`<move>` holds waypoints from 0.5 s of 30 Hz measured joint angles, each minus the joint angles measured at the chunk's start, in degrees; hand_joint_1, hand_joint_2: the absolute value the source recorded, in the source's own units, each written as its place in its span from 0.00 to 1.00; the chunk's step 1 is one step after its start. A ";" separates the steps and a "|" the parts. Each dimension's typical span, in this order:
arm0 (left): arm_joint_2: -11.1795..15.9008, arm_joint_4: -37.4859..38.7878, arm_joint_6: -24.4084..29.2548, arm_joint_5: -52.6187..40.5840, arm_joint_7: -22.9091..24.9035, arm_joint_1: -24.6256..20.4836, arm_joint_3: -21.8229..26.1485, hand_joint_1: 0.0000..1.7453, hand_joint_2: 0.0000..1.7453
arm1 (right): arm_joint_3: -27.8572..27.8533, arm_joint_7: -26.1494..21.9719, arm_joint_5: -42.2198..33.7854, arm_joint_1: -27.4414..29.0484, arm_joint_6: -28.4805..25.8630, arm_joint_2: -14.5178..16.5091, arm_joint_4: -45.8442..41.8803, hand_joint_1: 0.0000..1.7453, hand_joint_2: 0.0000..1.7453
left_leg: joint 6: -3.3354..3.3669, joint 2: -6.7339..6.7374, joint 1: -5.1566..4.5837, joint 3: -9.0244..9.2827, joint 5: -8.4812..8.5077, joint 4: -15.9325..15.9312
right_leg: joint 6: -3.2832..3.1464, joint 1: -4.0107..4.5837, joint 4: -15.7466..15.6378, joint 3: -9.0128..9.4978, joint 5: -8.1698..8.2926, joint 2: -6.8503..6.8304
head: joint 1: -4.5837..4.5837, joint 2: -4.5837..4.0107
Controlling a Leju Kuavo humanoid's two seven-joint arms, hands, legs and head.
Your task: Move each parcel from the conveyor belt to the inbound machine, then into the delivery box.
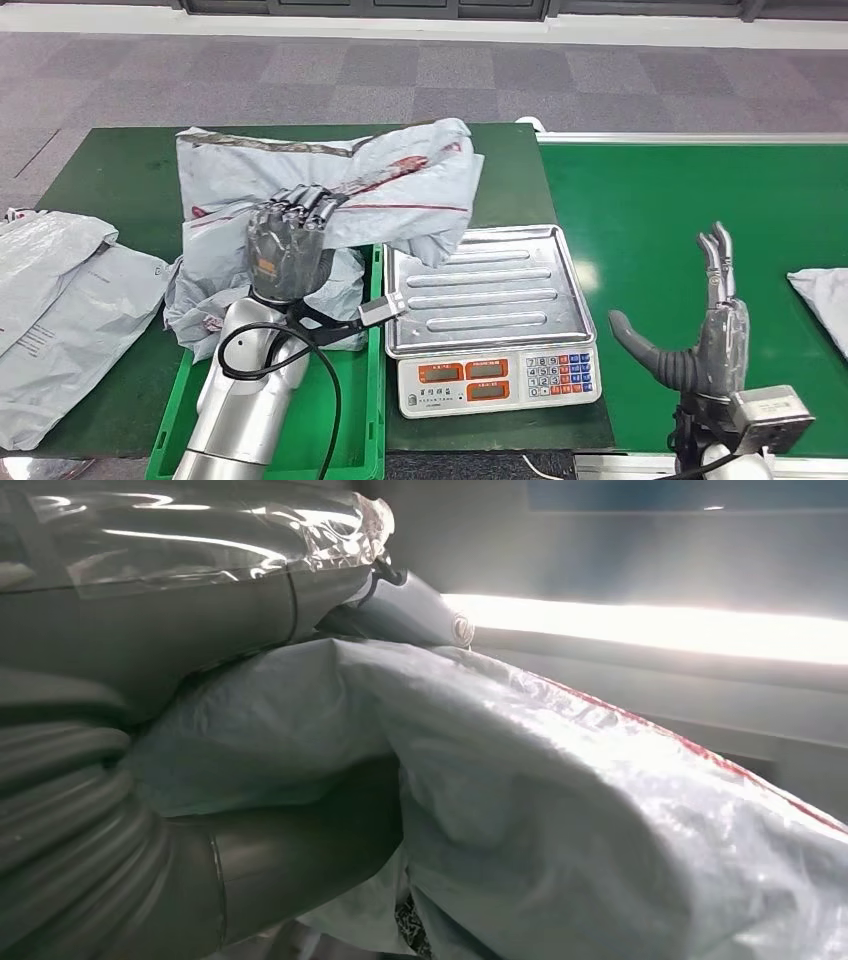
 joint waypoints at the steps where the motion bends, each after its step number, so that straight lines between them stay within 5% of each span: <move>1: 0.20 -0.66 0.00 -0.34 0.62 0.45 0.52 1.00 1.00 | -0.18 0.00 0.03 0.34 -0.07 0.00 -0.36 0.00 1.00 | 0.00 0.00 0.00 0.00 0.01 0.00 | 0.00 0.00 0.00 0.00 0.00 0.00 | 0.00 0.00; 10: 1.24 -2.70 -0.27 -1.42 3.37 1.76 2.15 1.00 1.00 | -0.98 0.01 0.14 1.24 -0.10 0.00 -1.61 0.00 1.00 | 0.03 -0.02 -0.01 0.00 0.02 0.01 | 0.01 -0.01 -0.01 0.01 0.01 -0.02 | 0.00 0.00; 15: 6.30 1.28 -8.73 -2.58 25.39 3.49 1.61 1.00 1.00 | -2.27 -0.01 0.63 2.89 1.77 0.06 -3.47 0.00 1.00 | -0.11 0.13 0.03 0.08 -0.07 -0.02 | -0.02 0.03 0.00 -0.03 -0.01 0.15 | -0.01 0.00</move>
